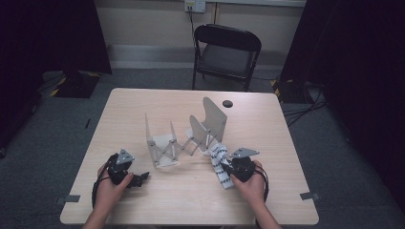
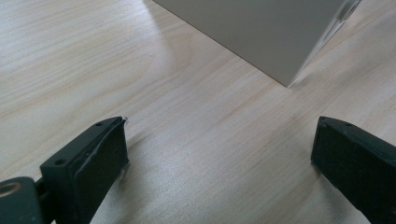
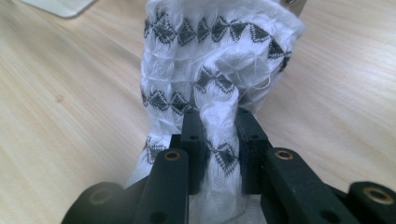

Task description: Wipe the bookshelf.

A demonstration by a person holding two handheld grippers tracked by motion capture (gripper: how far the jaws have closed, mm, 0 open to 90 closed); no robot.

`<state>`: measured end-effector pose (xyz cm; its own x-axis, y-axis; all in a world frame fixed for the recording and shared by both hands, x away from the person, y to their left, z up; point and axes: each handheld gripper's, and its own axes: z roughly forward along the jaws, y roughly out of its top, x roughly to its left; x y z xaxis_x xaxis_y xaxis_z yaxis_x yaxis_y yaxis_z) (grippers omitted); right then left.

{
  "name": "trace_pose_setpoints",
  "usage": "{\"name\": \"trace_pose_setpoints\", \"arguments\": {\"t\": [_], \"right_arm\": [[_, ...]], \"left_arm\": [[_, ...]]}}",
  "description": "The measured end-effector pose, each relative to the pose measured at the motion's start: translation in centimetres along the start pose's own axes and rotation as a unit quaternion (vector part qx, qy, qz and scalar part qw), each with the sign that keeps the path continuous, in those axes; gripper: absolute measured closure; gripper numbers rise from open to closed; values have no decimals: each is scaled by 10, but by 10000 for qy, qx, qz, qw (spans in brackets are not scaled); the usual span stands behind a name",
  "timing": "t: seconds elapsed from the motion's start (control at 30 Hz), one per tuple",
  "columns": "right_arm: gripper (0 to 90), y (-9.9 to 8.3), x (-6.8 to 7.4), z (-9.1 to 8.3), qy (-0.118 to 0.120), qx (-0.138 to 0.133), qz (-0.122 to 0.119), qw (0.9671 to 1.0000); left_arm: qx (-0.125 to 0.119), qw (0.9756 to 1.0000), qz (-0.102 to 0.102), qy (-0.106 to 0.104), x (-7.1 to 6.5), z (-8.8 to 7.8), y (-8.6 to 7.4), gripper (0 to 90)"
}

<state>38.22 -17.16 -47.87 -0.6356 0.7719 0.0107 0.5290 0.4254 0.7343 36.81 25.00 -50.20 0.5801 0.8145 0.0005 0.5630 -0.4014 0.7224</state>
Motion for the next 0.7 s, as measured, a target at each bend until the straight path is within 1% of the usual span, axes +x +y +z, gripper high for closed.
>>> {"name": "trace_pose_setpoints", "arguments": {"t": [0.03, 0.07, 0.1, 0.13, 0.17, 0.23, 0.27, 0.3, 0.37, 0.4, 0.43, 0.47, 0.5, 0.53, 0.63, 0.7], "right_arm": [[762, 0, 0, 0, 0, 0, 0, 10000], [762, 1, -1, -4, 14, -52, 30, 10000], [762, 5, -2, -13, -28, -177, 20, 9998], [762, 5, -2, -13, -28, -177, 20, 9998], [761, 9, -3, -21, -46, -272, -27, 9996], [762, 15, -3, -31, -98, -388, -65, 9992], [762, 15, -3, -31, -98, -388, -65, 9992], [761, 22, -4, -41, -84, -585, -37, 9982], [761, 30, -4, -48, -69, -782, -37, 9969], [761, 30, -4, -48, -69, -782, -37, 9969], [760, 38, -4, -53, -120, -895, -86, 9959], [760, 38, -4, -53, -120, -895, -86, 9959], [759, 46, -2, -54, -119, -987, -98, 9950], [759, 49, -1, -53, -118, -1005, -110, 9948], [759, 58, 4, -49, -139, -1012, -183, 9946], [759, 60, 6, -46, -135, -998, -197, 9947]], "left_arm": [[0, 10000, 0, 0, 0, 0, 0, 33], [-1, 10000, -1, 1, 0, 0, 0, 33], [0, 10000, -2, 2, 0, 0, 0, 33], [0, 10000, -2, 2, 0, 0, 0, 33], [0, 10000, -2, 3, 0, 0, 0, 33], [-1, 10000, -8, 4, 0, 0, 0, 33], [-1, 10000, -8, 4, 0, 0, 0, 33], [-1, 10000, -8, 7, 0, 0, 0, 33], [-2, 10000, -13, 7, 0, 0, 0, 33], [-2, 10000, -13, 7, 0, 0, 0, 33], [-1, 10000, -8, 8, 0, 0, 0, 33], [-1, 10000, -8, 8, 0, 0, 0, 33], [-2, 10000, -10, 8, 0, 0, 0, 33], [-2, 10000, -9, 7, 0, 0, 0, 33], [-1, 10000, -9, 8, 0, 0, 0, 33], [-1, 10000, -7, 8, 0, 0, 0, 34]]}}
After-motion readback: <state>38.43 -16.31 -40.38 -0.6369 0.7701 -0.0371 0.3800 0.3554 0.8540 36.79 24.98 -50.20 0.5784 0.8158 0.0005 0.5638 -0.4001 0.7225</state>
